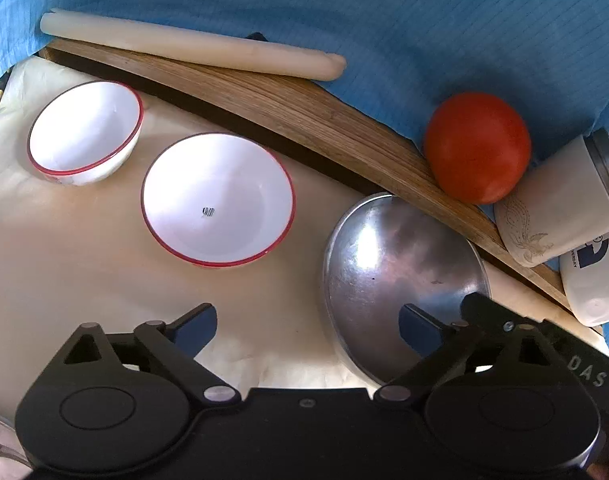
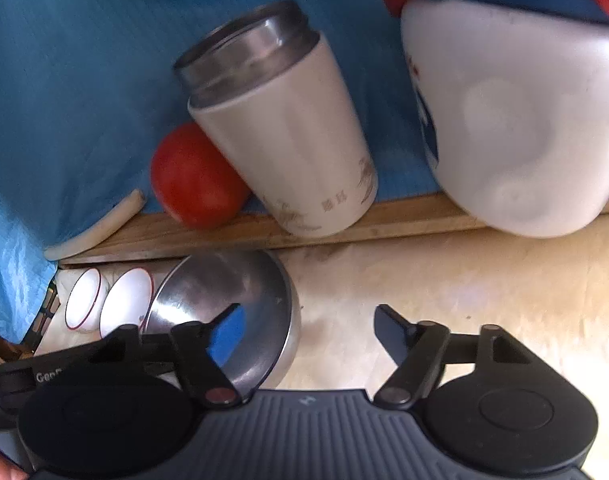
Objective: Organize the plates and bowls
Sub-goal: 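Move both tools to the steel bowl and close them on its rim, then lift the steel bowl with both tools and carry it over the stacked plates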
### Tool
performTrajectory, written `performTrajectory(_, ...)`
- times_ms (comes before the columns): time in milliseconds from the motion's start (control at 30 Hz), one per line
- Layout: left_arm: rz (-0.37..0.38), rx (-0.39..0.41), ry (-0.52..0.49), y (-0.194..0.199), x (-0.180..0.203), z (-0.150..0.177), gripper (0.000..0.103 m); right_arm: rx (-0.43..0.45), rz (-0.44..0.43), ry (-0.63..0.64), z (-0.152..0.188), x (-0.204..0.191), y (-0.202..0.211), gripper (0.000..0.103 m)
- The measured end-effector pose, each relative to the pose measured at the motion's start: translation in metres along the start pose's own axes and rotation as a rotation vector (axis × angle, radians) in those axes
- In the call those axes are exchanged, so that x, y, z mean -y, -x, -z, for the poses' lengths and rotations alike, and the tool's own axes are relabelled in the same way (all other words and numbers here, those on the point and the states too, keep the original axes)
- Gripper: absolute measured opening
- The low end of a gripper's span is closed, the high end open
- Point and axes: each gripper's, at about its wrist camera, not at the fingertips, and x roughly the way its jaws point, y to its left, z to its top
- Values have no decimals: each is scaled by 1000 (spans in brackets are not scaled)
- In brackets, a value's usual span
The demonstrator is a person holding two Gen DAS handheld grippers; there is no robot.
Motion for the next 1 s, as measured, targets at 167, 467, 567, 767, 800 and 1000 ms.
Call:
performTrajectory(167,17,20,-20,2,-3,2,73,-24,-8,-12,6,-1,-8,43)
performTrajectory(467,110,-26,-32,0,-4,9,26,-57,-37,3,12,-10,-13,21)
performTrajectory(567,117,-34,-47,3,-4,11,24,-67,-36,5,15,-13,-11,21)
performTrajectory(767,137,-80,-83,17,-8,18,19,-87,-30,13,28,-13,7,19)
performTrajectory(800,142,-87,-93,21,-9,20,18,-91,-30,22,33,-14,12,19)
performTrajectory(1000,149,-158,-176,48,-8,41,17,-140,-27,36,63,-13,39,19)
